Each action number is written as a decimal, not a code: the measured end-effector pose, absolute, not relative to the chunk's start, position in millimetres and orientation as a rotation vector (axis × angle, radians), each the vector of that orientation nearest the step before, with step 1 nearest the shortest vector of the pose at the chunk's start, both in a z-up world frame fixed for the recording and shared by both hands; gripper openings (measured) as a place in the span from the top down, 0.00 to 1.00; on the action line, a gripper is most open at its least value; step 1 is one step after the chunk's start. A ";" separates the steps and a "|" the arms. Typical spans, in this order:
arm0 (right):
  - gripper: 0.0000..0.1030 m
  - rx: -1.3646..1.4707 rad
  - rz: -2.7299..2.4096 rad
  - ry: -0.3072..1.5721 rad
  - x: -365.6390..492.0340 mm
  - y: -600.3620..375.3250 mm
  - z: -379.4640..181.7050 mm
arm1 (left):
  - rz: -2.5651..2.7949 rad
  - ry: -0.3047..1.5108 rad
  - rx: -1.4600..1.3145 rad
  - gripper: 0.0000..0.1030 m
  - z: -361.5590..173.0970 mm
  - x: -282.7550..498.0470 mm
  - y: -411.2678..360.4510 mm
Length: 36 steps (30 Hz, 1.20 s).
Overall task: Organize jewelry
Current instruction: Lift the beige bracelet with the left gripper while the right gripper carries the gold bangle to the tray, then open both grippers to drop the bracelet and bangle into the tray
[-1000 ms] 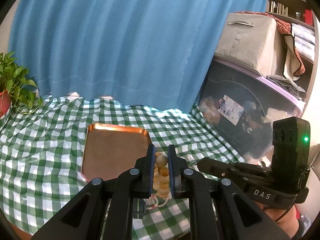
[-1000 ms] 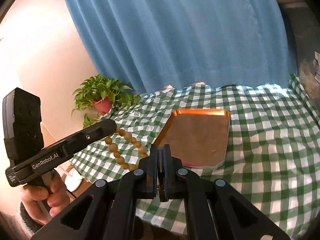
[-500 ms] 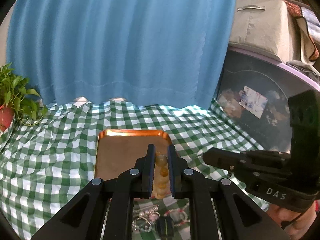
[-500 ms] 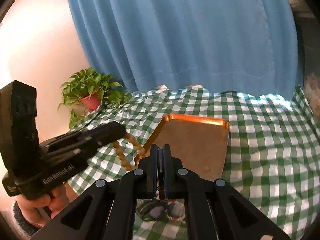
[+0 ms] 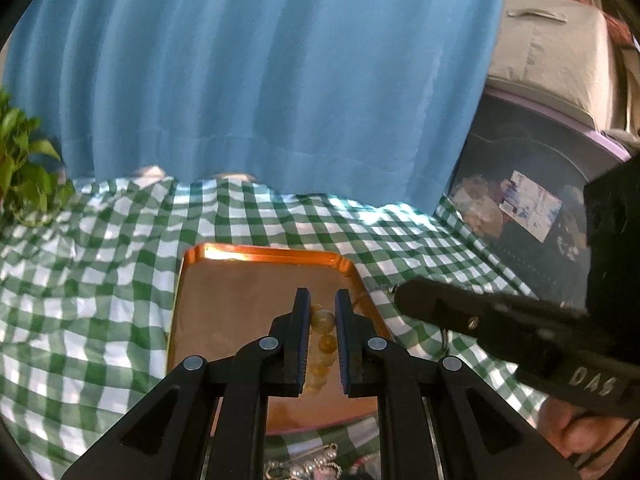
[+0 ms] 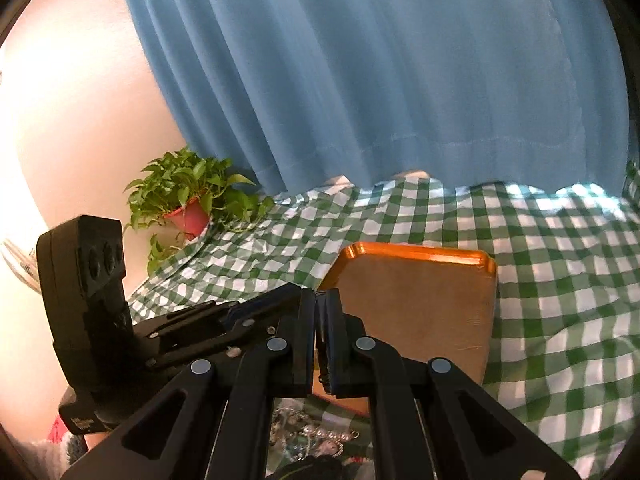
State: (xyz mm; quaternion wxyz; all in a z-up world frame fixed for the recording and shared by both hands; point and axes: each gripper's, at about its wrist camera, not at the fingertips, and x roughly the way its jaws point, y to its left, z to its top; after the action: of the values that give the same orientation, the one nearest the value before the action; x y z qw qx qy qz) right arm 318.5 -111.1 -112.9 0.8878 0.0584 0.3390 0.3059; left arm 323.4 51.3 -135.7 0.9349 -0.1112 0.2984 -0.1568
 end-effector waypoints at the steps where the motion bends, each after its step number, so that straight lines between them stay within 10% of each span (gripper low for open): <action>1: 0.94 0.113 0.632 0.708 322.1 -110.4 -120.4 | -0.315 0.608 -0.260 0.88 -140.5 326.7 55.9; 18: 0.94 0.466 0.569 1.009 402.2 -128.0 -247.5 | -0.219 0.843 -0.460 0.87 -247.4 371.5 113.1; 36: 0.95 0.046 0.431 1.003 414.4 -111.9 -249.3 | -0.138 0.916 -0.209 0.87 -250.8 401.3 83.7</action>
State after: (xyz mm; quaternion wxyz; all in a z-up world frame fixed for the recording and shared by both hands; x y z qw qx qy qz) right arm 414.4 -111.9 -249.3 0.8544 0.0219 0.4769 0.2050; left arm 401.3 83.7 -250.8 0.8894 -0.1008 0.4408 -0.0664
